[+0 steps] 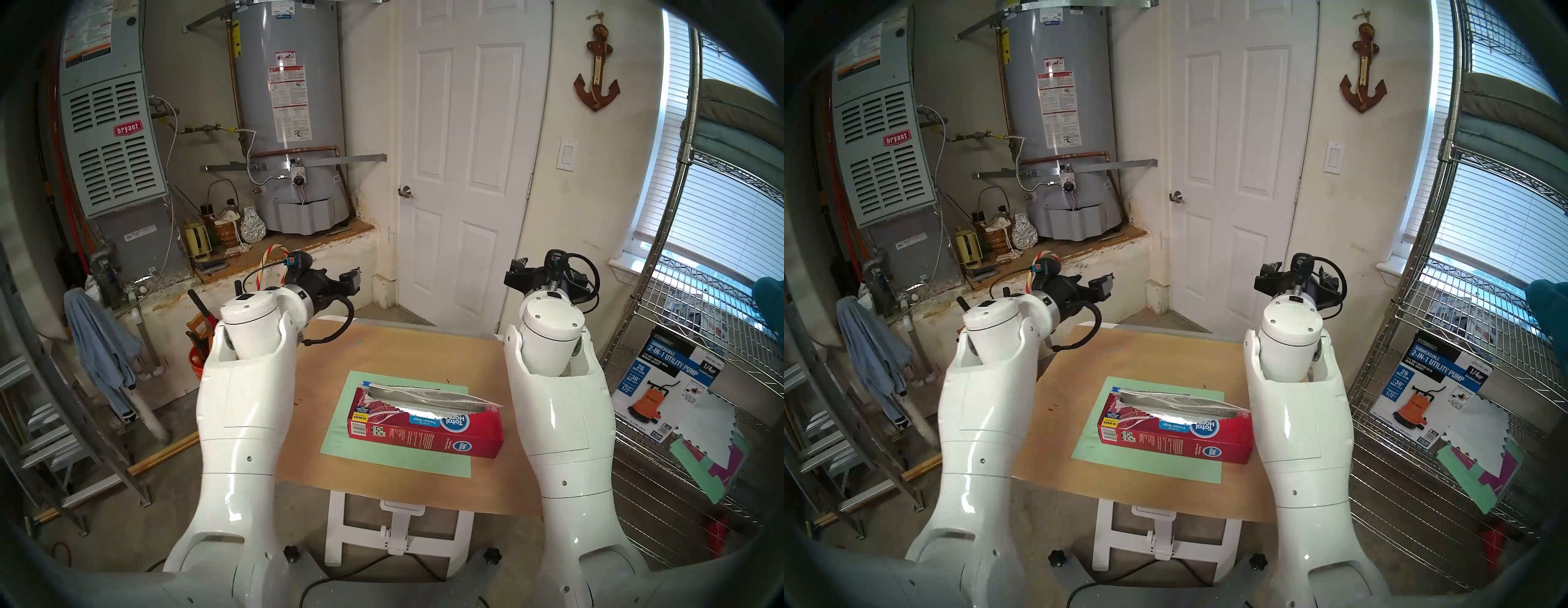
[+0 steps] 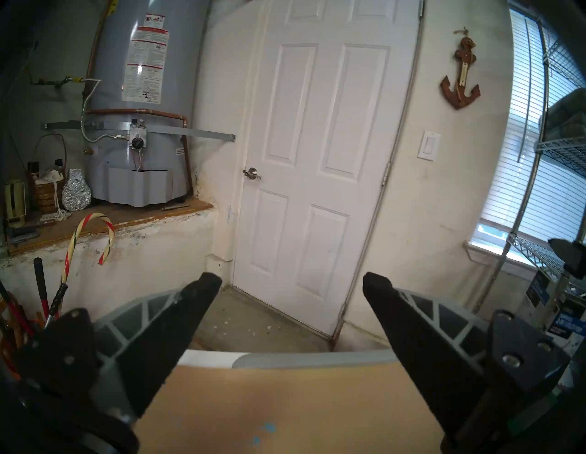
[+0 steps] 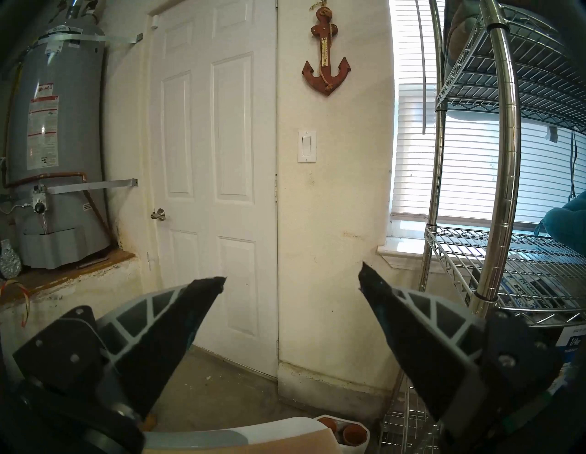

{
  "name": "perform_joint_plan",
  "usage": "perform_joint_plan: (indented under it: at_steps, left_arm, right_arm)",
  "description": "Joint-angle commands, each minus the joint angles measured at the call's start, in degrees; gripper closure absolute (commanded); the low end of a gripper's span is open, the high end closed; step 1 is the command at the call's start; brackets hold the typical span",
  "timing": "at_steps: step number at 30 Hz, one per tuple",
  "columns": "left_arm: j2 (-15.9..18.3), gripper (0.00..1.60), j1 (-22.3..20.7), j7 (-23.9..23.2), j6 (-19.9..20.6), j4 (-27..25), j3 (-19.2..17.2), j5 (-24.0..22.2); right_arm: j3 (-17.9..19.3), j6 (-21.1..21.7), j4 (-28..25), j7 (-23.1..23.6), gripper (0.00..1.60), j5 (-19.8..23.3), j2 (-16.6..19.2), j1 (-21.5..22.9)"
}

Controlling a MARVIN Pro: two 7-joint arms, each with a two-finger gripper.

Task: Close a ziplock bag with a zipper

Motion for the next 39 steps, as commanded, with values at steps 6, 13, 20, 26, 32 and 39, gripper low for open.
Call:
perform_joint_plan:
  at_steps: [6, 13, 20, 26, 32, 39]
  left_arm:
    - [10.1, 0.00, 8.6, -12.2, 5.6, -9.7, -0.5, 0.5]
    - [15.2, 0.00, 9.0, -19.8, 5.9, -8.0, 0.8, -0.6]
    - [19.6, 0.00, 5.3, -26.7, 2.6, -1.1, 5.1, -1.1]
    - [23.0, 0.00, 4.1, -32.3, 1.4, 1.1, 6.5, -1.0]
    - [23.4, 0.00, 5.2, -33.9, -2.3, 0.6, 4.1, -1.6]
    - [23.3, 0.00, 7.4, -38.0, -1.6, -5.3, 3.5, -4.0]
  right_arm:
    - [0.0, -0.2, -1.0, 0.0, 0.00, 0.0, -0.1, 0.7]
    - [0.0, -0.2, -1.1, 0.1, 0.00, 0.0, -0.1, 0.7]
    - [0.1, -0.2, -1.1, 0.1, 0.00, 0.0, -0.1, 0.7]
    - [0.1, -0.2, -1.1, 0.2, 0.00, -0.1, -0.2, 0.7]
    - [0.1, -0.2, -1.1, 0.2, 0.00, -0.1, -0.2, 0.7]
    - [0.1, -0.2, -1.1, 0.2, 0.00, -0.1, -0.2, 0.7]
